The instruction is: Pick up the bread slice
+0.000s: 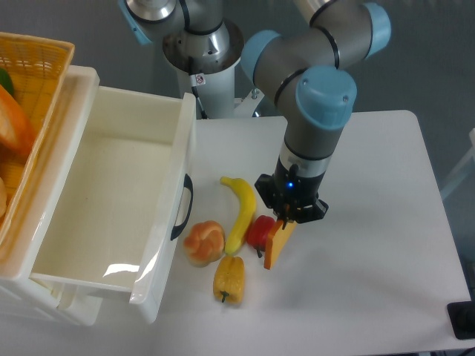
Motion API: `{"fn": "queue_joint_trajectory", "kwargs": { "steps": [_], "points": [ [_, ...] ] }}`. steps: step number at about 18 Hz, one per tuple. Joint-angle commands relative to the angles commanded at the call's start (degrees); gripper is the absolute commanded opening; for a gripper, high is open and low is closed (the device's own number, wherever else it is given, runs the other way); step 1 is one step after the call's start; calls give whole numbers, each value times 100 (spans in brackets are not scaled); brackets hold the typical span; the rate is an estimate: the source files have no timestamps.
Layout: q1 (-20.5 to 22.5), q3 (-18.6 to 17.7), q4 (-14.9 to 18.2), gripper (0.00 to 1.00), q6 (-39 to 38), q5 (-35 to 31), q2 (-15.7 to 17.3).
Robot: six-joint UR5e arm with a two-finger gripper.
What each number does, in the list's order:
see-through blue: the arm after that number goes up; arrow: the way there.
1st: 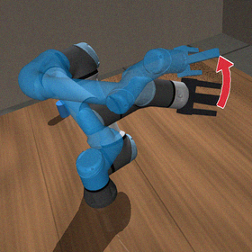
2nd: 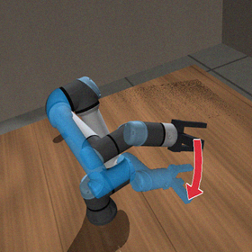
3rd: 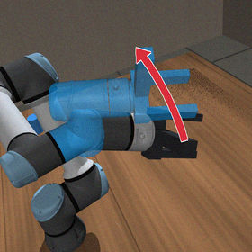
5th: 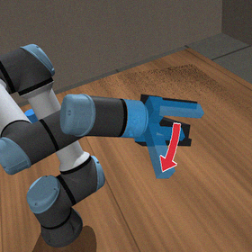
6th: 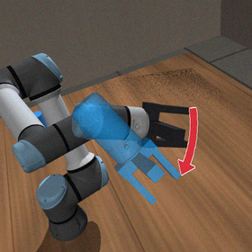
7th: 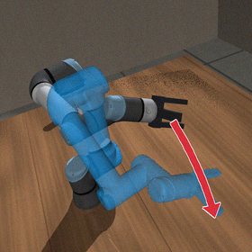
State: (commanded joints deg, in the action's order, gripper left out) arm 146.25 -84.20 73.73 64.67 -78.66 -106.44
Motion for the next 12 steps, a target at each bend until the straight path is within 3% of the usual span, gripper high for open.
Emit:
{"fn": "queue_joint_trajectory", "kwargs": {
  "steps": [4, 12],
  "points": [
    [44, 9, 537, 0, 1003, -297, 62],
    [263, -105, 617, 0, 1593, -501, 184]
  ]
}}
